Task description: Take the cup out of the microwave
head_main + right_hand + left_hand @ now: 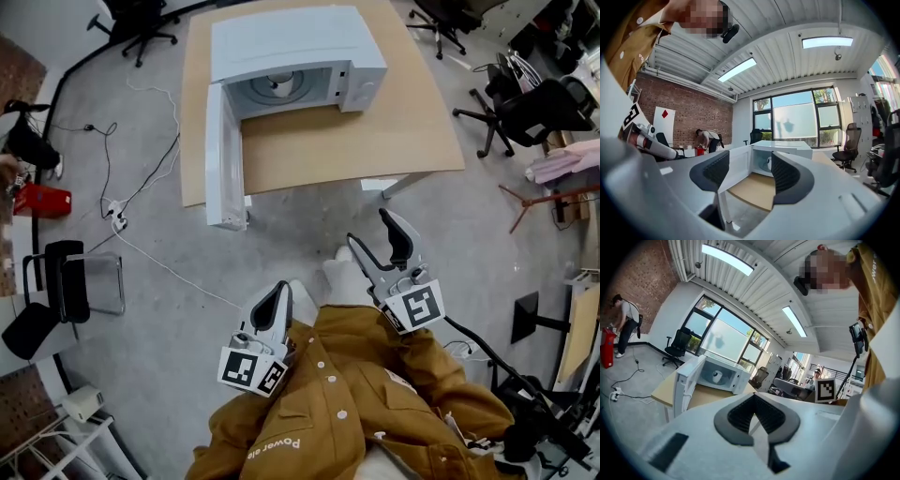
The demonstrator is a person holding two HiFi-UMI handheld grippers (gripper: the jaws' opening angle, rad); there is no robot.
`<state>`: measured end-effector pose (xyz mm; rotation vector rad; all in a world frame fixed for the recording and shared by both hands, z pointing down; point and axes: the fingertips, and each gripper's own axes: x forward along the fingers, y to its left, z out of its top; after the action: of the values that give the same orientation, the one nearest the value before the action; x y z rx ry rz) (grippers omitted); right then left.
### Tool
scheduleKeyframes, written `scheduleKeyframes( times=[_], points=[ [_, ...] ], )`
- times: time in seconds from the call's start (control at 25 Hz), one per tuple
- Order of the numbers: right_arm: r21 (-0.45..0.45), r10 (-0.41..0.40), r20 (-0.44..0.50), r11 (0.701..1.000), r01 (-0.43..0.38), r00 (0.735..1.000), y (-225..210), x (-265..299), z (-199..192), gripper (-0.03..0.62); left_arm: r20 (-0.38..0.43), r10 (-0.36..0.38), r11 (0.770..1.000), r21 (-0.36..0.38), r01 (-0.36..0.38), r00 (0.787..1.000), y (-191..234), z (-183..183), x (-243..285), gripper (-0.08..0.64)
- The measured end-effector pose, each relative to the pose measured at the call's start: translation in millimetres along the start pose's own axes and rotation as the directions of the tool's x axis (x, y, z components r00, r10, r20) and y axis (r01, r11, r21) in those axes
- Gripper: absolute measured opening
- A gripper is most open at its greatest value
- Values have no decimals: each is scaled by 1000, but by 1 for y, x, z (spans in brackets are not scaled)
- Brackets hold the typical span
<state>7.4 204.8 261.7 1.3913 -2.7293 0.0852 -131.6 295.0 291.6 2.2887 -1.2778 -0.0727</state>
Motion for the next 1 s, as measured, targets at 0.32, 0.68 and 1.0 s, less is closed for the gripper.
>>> scheduleKeyframes(
  times=[0.32, 0.68, 1.0],
  points=[
    [24, 35, -41, 999, -34, 999, -57, 51, -17, 273, 1, 35, 999, -7, -35, 999, 19, 19, 70, 0],
    [62, 150, -43, 987, -147, 988, -119, 99, -12, 265, 48, 88, 990, 109, -92, 995, 37, 72, 173, 0],
    [78, 199, 34, 976, -201, 979, -149, 170, -10, 265, 124, 53, 976, 202, -78, 991, 56, 85, 248, 187]
  ],
)
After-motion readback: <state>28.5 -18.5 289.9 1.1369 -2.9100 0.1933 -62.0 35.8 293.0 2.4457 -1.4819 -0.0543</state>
